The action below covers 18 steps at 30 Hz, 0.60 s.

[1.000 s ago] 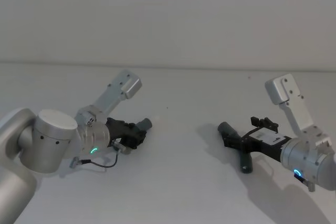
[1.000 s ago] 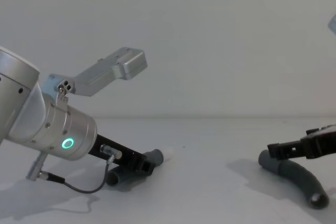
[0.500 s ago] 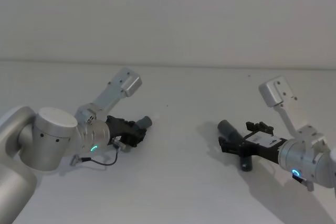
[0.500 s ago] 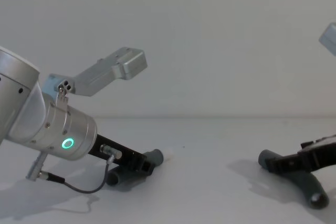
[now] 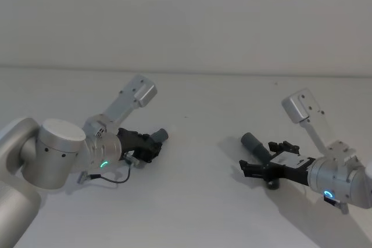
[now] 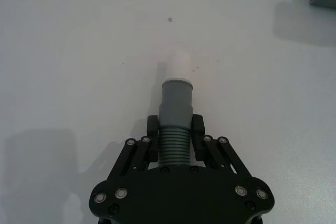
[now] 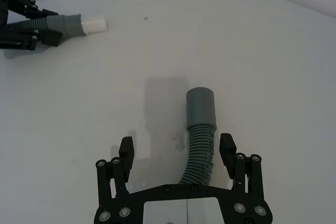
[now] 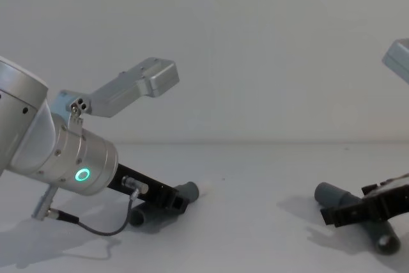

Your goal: Use both hands to pick up one end of the pipe from the table, align the ends, and insert them.

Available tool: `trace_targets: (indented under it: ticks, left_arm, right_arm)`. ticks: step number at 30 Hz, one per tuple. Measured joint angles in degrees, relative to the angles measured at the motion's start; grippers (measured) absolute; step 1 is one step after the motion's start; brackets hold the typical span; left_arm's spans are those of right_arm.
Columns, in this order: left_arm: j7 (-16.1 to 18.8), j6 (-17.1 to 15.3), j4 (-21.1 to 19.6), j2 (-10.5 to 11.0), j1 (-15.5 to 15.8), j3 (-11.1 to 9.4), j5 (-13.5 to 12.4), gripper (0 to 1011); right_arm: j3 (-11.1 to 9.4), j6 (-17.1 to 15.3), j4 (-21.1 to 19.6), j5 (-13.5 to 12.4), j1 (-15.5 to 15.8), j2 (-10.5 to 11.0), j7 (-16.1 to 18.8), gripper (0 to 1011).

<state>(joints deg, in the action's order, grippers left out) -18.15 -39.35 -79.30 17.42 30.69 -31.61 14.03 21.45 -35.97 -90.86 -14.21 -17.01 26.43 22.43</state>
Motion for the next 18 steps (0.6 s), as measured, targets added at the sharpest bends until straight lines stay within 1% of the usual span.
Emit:
trace_targets:
  ticks: [9,18]
  left_arm:
    - [0.0,0.0,0.0,0.0,0.0,0.0,0.0,357]
    - [0.0,0.0,0.0,0.0,0.0,0.0,0.0,357]
  right_arm:
    - [0.4,-0.5,0.8,-0.4,-0.5,0.3,0.6,1001]
    - [0.3,-1.0,1.9,-0.8,-0.8,-0.1,0.4,1001]
